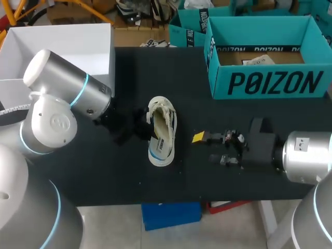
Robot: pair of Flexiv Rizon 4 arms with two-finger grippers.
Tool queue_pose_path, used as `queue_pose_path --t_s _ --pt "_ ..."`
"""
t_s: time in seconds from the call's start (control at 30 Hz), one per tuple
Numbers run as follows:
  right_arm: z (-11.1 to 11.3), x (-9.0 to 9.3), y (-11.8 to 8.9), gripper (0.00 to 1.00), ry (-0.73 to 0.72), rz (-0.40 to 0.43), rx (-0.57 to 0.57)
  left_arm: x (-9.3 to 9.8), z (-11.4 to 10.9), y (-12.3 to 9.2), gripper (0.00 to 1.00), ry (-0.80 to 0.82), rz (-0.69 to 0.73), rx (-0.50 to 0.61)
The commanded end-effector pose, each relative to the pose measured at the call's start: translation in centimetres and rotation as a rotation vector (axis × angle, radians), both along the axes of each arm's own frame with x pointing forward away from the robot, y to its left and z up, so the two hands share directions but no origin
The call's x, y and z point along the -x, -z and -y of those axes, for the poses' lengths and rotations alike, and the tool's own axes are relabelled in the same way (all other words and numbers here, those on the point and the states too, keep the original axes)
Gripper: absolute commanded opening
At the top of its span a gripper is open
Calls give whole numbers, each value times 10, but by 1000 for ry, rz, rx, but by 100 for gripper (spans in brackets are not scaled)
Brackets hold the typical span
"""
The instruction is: Take the shoe out of the shoebox, open the shoe tongue, remove and reinsert the insole, then place the shoe into the shoebox
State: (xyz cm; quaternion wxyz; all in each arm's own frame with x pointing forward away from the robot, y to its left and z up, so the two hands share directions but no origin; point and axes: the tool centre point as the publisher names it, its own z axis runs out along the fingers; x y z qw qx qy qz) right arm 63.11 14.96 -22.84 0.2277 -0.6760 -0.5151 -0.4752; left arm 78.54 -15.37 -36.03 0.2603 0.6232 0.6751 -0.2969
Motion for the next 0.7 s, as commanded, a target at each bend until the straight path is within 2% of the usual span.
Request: queue_pose_path --t_s 0.03,0.37,0.7 --pt "8 3 -2 100 -8 1 -8 -3 5 7 0 -7 3 2" --pt "8 3 -2 100 -8 1 -8 -15 1 19 0 -46 12 -19" --pt "8 3 -2 100 -8 1 -8 -22 -2 14 0 -75 30 -16"
